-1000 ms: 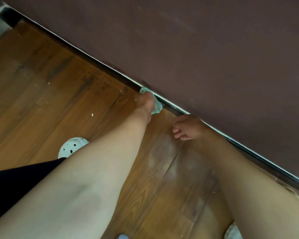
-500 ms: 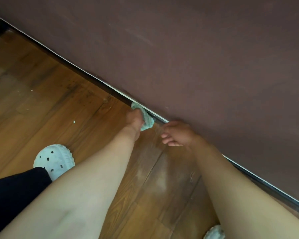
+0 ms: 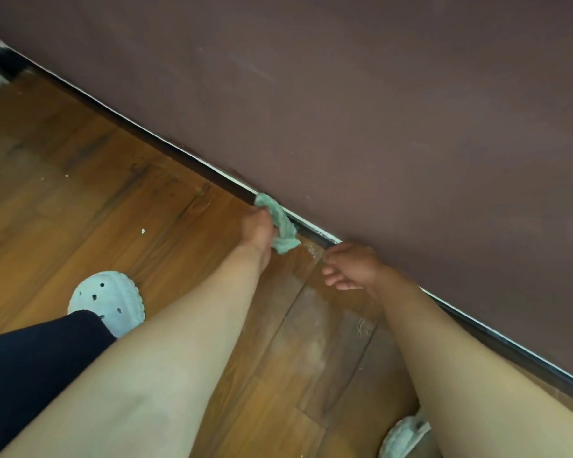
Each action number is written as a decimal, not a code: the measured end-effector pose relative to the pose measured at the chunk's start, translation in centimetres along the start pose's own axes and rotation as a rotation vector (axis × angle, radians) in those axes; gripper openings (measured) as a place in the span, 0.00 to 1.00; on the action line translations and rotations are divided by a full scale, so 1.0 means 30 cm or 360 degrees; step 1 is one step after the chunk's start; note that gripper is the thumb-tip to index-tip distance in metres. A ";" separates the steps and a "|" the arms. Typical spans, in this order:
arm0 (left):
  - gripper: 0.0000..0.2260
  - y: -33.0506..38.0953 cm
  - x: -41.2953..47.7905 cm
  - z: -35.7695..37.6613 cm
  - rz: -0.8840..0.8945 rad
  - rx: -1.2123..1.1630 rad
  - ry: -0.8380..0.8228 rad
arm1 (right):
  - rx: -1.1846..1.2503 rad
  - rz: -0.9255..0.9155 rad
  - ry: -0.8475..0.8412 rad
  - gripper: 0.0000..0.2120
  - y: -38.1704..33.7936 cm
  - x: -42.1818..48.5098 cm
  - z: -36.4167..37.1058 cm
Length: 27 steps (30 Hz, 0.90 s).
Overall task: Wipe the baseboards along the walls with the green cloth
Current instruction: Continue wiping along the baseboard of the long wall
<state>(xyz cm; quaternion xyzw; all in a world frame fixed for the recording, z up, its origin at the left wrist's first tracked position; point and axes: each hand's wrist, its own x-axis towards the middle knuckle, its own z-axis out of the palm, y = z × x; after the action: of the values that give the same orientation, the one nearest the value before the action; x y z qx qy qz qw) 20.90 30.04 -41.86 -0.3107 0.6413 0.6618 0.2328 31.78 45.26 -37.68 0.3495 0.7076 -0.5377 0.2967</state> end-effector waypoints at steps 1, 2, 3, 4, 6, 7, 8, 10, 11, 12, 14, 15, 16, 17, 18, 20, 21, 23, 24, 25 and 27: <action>0.11 0.017 0.019 -0.012 0.0021 -0.0029 0.0057 | 0.0013 -0.0022 -0.0008 0.03 -0.012 0.001 0.005; 0.11 0.030 0.033 -0.017 0.0021 -0.0059 0.0099 | 0.0017 -0.0042 -0.0016 0.04 -0.024 0.002 0.010; 0.12 0.041 0.033 -0.015 0.0012 -0.0068 0.0103 | 0.0013 -0.0056 -0.0025 0.05 -0.033 0.003 0.015; 0.13 0.043 0.023 -0.004 -0.0025 -0.0035 0.0092 | 0.0008 -0.0059 -0.0032 0.06 -0.040 0.007 0.022; 0.14 0.008 0.033 0.015 -0.0047 0.0058 0.0051 | -0.0013 -0.0044 -0.0035 0.03 -0.044 0.012 0.034; 0.13 -0.020 0.030 0.024 -0.0034 0.0132 0.0012 | -0.0019 -0.0030 -0.0030 0.03 -0.043 0.013 0.038; 0.10 -0.044 0.008 0.031 0.0012 0.0230 -0.0066 | -0.0023 -0.0016 -0.0020 0.03 -0.040 0.015 0.042; 0.05 -0.076 -0.037 0.048 0.0091 0.0433 -0.0214 | -0.0036 0.0014 -0.0005 0.04 -0.033 0.020 0.051; 0.06 -0.090 -0.042 0.057 0.0156 0.0502 -0.0250 | -0.0049 0.0027 -0.0002 0.04 -0.031 0.022 0.055; 0.06 -0.099 -0.043 0.060 0.0209 0.0534 -0.0254 | -0.0064 0.0035 -0.0007 0.03 -0.030 0.023 0.061; 0.06 -0.085 -0.034 0.054 0.0310 0.0505 -0.0182 | -0.0079 0.0038 -0.0014 0.03 -0.031 0.024 0.071; 0.06 -0.066 -0.023 0.047 0.0361 0.0435 -0.0105 | -0.0079 0.0035 -0.0017 0.03 -0.029 0.026 0.072; 0.07 -0.046 -0.010 0.033 0.0400 0.0379 -0.0005 | -0.0081 0.0032 -0.0023 0.04 -0.025 0.028 0.071; 0.08 -0.026 0.009 0.018 0.0448 0.0347 0.0078 | -0.0080 0.0030 -0.0025 0.05 -0.023 0.029 0.070; 0.09 -0.009 0.025 0.005 0.0478 0.0366 0.0119 | -0.0074 0.0033 -0.0024 0.06 -0.019 0.030 0.067; 0.07 0.011 0.044 -0.009 0.0495 0.0412 0.0135 | -0.0067 0.0039 -0.0022 0.07 -0.013 0.028 0.056; 0.07 0.013 0.049 -0.011 0.0481 0.0420 0.0114 | -0.0065 0.0042 -0.0020 0.07 -0.010 0.026 0.050; 0.10 0.001 0.029 -0.004 0.0464 0.0483 0.0018 | -0.0053 0.0044 -0.0008 0.06 -0.002 0.021 0.038; 0.10 -0.015 0.010 0.002 0.0456 0.0543 -0.0048 | -0.0045 0.0044 0.0000 0.05 0.002 0.018 0.035; 0.07 -0.040 0.002 0.011 0.0453 0.0617 -0.0116 | -0.0039 0.0044 0.0009 0.05 0.005 0.016 0.034; 0.04 -0.090 -0.014 0.028 0.0435 0.0806 -0.0242 | -0.0034 0.0044 0.0016 0.05 0.013 0.010 0.034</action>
<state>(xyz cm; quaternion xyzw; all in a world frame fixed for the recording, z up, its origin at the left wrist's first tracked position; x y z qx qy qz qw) 23.00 31.10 -43.47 -0.1031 0.8026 0.5272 0.2591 31.99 44.40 -38.38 0.3588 0.7098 -0.5242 0.3043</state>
